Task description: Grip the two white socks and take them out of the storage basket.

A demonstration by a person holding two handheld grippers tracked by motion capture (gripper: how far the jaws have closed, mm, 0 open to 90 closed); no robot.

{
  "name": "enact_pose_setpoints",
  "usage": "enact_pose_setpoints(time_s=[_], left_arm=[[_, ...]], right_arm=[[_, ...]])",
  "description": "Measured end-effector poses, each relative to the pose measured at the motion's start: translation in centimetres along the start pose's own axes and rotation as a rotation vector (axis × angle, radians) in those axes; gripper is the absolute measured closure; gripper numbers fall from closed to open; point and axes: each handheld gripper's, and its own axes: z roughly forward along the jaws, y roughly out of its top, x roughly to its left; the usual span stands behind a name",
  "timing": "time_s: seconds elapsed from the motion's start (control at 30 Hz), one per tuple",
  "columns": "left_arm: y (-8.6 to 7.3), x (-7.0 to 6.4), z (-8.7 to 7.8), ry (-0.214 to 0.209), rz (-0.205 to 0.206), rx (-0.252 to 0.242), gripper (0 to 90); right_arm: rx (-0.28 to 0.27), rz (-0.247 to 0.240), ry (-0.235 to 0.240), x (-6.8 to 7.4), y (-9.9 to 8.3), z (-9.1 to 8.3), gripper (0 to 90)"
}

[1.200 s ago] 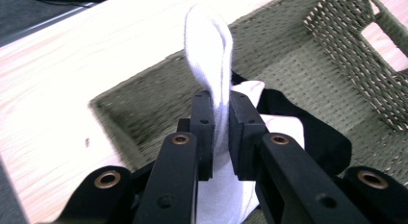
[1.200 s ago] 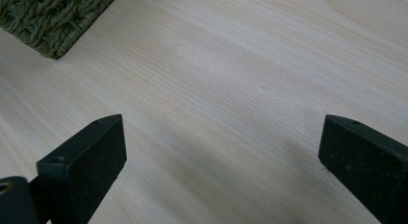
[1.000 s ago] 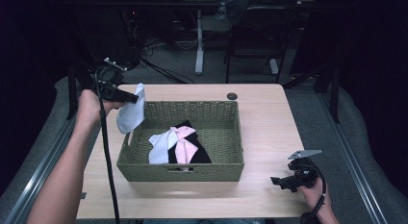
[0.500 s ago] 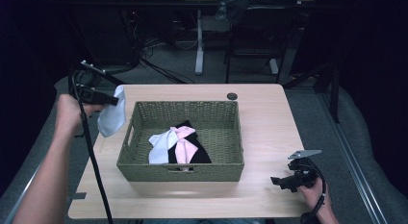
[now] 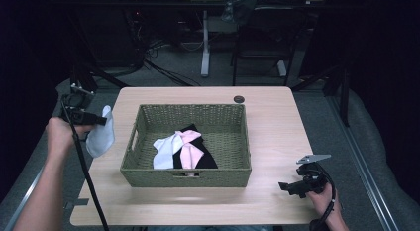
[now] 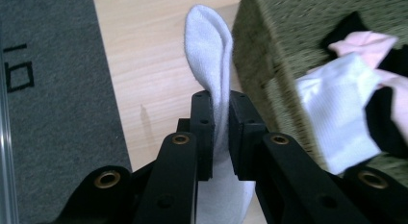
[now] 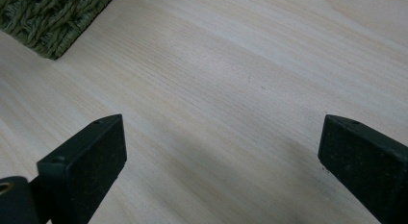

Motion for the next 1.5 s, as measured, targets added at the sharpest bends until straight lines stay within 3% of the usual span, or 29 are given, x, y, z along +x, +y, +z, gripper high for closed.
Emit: enact_pose_setpoints(time_s=[0.13,0.3,0.63,0.8,0.97,1.07,1.33,1.5], left_arm=[[-1.6,0.9,2.3,0.007,-0.031,0.033,82.3],[-3.6,1.6,5.7,-0.021,-0.071,0.061,82.3],[-5.4,1.8,9.8,-0.065,-0.113,0.096,80.3],[-6.0,1.9,11.1,-0.112,-0.145,0.099,68.2],[-5.8,1.9,10.0,-0.108,-0.15,0.084,39.2],[-5.3,1.7,8.2,-0.101,-0.142,0.05,23.1],[-2.4,-0.3,3.5,-0.078,-0.079,-0.057,14.2],[-0.4,-2.5,2.0,-0.079,-0.026,-0.093,10.2]], right_arm=[[0.0,0.0,0.004,-0.1,0.0,0.0,2.4],[0.004,0.003,0.003,-0.1,0.0,0.0,2.4],[0.004,0.003,0.006,-0.1,0.0,0.0,2.4],[-0.002,0.001,0.006,-0.1,0.0,-0.1,2.4],[-0.002,0.001,0.003,-0.1,-0.1,-0.1,2.4],[-0.003,0.002,0.007,-0.1,0.0,-0.1,2.4],[-0.009,0.007,0.005,-0.1,-0.1,-0.1,2.4],[-0.003,0.009,0.004,-0.1,-0.1,-0.1,2.4]])
